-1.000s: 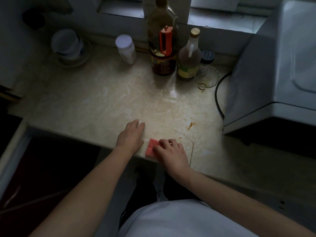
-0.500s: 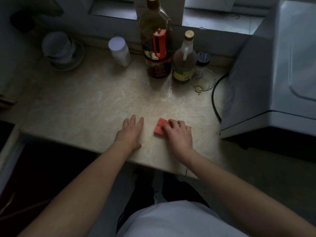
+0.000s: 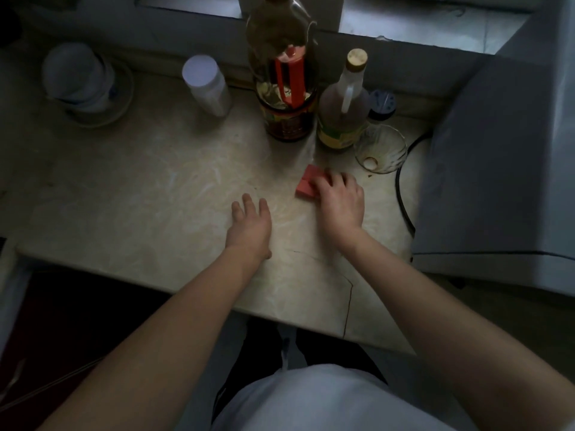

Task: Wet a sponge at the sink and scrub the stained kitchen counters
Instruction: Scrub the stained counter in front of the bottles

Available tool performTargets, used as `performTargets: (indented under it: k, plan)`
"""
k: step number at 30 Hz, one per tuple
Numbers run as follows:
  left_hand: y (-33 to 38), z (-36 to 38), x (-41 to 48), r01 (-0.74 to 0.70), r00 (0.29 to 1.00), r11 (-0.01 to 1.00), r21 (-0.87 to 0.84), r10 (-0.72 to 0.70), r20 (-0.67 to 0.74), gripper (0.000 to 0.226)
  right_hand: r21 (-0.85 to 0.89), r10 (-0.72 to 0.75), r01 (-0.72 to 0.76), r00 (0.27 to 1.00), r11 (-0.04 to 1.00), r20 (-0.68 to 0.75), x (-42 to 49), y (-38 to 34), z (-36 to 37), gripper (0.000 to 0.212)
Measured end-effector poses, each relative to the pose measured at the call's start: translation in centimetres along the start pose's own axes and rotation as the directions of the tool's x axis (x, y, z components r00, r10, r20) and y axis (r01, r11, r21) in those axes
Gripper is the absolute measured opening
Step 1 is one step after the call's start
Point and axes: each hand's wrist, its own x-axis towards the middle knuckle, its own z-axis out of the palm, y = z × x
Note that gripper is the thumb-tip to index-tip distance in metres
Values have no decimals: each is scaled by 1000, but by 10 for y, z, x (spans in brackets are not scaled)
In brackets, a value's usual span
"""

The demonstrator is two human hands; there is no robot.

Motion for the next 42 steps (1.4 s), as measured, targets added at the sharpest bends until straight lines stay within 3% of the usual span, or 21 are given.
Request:
performTargets:
  k: [8,17,21,24,26,34,42]
  plan:
    - [1,2,2,-9,1000,999,46,9,-10,121,19,-39,39,999,999,-15,2,11,2,33]
    - [-15,3,-1,-39,999,999,-4,39,-33,121,80,-159,156,987,985,36,-118,10,28,31]
    - [-15,20,-18,-14,997,997,-77,9,-74,99,76,-209,206,977,976,34,-175,8,44,28]
    - [-11,35,-34,-118,979,991,-67,105,-174,70,80,-241,238,970,968,28,-200,9,48,26]
    - [-6,40,-43,-193,961,980,-44,180,-209,64,81,-255,252,966,964,28,-209,10,49,26]
    - [21,43,-56,-294,941,955,27,294,-169,92,54,-298,296,954,954,26,-219,17,47,35]
    - [32,43,-57,-230,964,973,-6,227,-138,94,23,-139,139,990,990,-6,-193,24,36,35]
